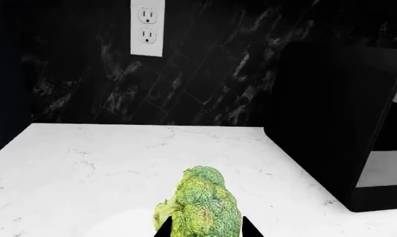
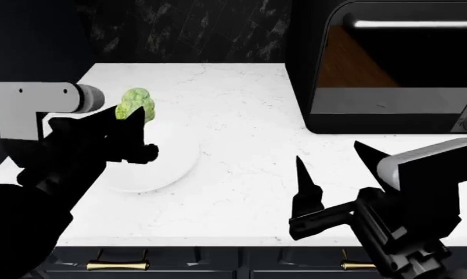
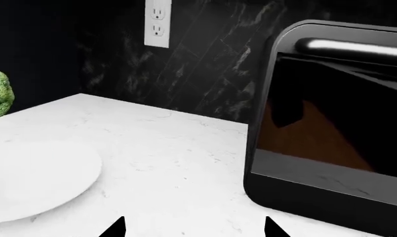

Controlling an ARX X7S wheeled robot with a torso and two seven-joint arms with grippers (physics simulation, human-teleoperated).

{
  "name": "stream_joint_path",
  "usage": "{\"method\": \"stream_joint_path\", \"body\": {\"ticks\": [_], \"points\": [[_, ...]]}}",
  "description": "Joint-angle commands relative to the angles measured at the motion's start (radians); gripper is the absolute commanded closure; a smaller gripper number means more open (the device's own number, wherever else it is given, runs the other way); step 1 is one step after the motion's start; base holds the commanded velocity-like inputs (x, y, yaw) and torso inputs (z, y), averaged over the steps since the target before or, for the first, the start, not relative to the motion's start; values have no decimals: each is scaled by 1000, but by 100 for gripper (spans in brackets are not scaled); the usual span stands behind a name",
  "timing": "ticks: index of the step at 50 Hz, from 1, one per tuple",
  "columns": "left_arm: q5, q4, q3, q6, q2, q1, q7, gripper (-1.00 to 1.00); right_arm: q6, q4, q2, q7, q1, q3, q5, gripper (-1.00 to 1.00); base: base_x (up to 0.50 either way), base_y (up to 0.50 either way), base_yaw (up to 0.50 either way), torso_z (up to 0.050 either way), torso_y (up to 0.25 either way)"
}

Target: Place the broccoli on the top rack of the oven.

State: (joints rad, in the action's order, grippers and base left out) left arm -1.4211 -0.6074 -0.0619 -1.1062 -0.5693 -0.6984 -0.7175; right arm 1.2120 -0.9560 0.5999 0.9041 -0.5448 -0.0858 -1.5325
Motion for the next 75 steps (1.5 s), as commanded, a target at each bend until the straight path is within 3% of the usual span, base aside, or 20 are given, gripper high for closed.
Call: {"method": "stream_joint_path", "body": {"ticks": [1, 7, 19, 62, 75], "points": [[214, -205, -116, 174, -40, 268, 271, 100, 19, -67, -9, -20, -19, 41, 77, -100, 0, 0, 0, 0, 0], [345, -241, -149, 296, -20, 422, 417, 100, -97, -89, 41, -80, 23, 144, 213, -100, 0, 0, 0, 0, 0], [398, -228, -151, 359, 1, 465, 475, 100, -232, -84, 91, -102, 52, 204, 289, -100, -154, 0, 0, 0, 1], [370, -218, -127, 358, -19, 415, 467, 100, -223, -40, 113, -29, -76, 287, 193, -100, -448, 0, 0, 0, 0], [343, -210, -139, 336, -48, 374, 434, 100, -204, 62, 135, 175, -278, 299, -80, -100, 0, 0, 0, 0, 0]]}}
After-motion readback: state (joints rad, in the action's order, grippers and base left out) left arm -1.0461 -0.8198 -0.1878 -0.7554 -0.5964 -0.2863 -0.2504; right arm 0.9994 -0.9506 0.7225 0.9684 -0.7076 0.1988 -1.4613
